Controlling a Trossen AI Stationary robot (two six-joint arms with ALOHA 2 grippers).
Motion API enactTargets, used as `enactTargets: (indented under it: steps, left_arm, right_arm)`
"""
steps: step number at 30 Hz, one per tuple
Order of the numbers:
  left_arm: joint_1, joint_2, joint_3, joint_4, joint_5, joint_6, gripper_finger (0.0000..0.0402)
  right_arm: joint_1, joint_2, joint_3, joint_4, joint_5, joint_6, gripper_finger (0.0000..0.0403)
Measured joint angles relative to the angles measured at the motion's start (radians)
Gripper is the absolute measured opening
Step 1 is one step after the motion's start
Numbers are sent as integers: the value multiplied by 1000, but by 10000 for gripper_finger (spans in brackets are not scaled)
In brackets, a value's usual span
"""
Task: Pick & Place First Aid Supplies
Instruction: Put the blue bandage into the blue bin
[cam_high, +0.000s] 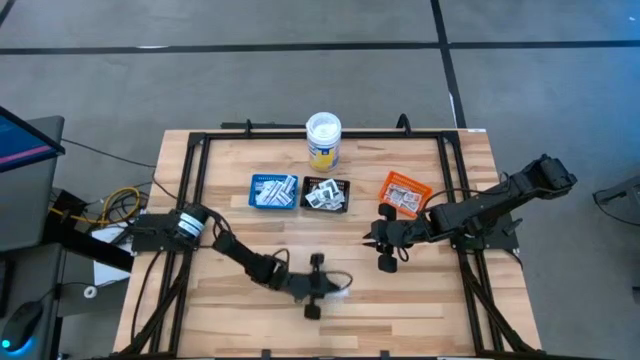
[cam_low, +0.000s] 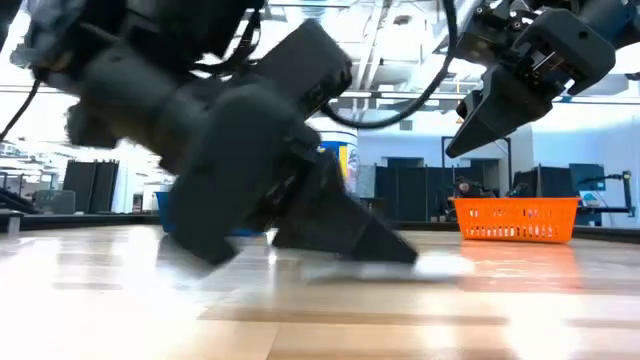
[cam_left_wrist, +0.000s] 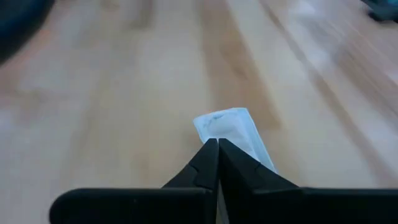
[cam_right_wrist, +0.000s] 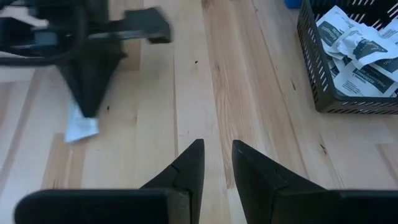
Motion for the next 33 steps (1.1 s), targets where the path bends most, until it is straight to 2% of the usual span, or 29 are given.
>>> enactTargets:
  steps: [5,11,15,21,23,29,33]
  left_arm:
    - [62,-97,-28,-71,-2,-2,12]
    - [102,-150,-63,-123,-6,-8,6]
    - [116,-206,-118,-160,-112,-7,7]
    - [152,-431,-224,-381,-362,-8,6]
    - [181,-517,-273,-419,-415,-16,7]
    - [333,-736,-463,-427,-425,-172,7]
    - [435,-815,-560,-423,-412,-273,9]
  right_arm:
    - [0,0,0,16,0,0,77]
    - [0,0,0,23,0,0,77]
    - [0,0,0,23,0,0,77]
    - [0,0,0,30,0,0,77]
    - [0,0,0,30,0,0,77]
    - [0,0,0,31,0,0,77]
    - [0,0,0,31,0,0,77]
